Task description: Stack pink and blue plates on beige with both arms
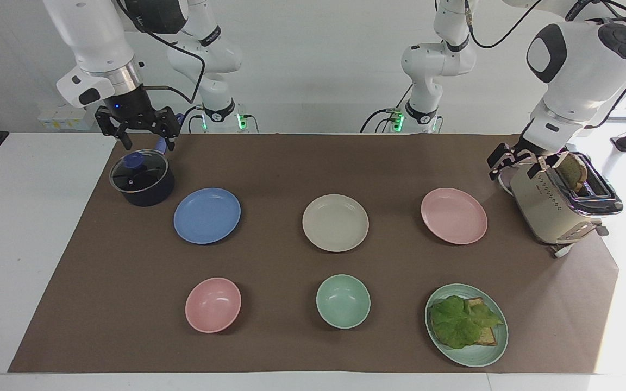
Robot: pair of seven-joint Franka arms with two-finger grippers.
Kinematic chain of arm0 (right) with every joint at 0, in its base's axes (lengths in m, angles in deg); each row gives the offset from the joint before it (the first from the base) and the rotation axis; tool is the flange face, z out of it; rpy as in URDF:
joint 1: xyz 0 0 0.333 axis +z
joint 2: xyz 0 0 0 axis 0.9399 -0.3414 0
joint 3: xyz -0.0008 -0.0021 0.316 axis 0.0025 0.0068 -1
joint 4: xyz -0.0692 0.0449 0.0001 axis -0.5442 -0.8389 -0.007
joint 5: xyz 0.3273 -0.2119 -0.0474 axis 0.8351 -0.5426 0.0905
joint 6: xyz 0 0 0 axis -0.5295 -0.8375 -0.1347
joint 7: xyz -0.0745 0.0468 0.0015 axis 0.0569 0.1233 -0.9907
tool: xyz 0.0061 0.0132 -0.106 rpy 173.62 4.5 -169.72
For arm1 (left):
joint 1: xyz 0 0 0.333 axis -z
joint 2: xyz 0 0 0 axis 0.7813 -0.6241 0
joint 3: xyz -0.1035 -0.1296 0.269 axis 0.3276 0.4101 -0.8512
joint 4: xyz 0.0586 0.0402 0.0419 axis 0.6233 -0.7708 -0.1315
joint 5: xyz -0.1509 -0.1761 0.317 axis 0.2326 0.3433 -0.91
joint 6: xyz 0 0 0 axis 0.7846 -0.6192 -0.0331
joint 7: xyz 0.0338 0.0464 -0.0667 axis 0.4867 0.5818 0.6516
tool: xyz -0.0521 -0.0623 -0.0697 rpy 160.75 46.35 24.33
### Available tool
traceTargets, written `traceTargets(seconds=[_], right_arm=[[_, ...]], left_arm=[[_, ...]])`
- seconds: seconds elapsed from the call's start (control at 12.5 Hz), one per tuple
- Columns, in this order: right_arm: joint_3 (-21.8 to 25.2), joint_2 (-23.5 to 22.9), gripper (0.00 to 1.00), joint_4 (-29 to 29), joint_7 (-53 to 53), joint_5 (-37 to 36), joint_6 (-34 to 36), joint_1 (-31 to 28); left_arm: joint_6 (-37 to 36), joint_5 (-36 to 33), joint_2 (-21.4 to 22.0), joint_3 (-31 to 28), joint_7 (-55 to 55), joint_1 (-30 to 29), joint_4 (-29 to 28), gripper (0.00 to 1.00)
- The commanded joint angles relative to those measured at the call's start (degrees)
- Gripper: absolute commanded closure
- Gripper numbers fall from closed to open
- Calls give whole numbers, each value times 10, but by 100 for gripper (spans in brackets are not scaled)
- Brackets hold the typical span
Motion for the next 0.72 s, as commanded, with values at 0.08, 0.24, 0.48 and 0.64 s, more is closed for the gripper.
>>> traceTargets(seconds=[0.08,0.24,0.48,0.64], right_arm=[[-2,6,0,3,7,1,1,-3],[-2,6,0,3,7,1,1,-3],[-2,6,0,3,7,1,1,-3],[-2,6,0,2,7,0,1,-3]], left_arm=[[74,-10,-4,0,2,-3,-69,0],[125,-10,-16,0,1,-9,-107,0],[138,-10,-49,0,0,-18,-110,0],[167,-10,-75,0,-1,-25,-122,0]])
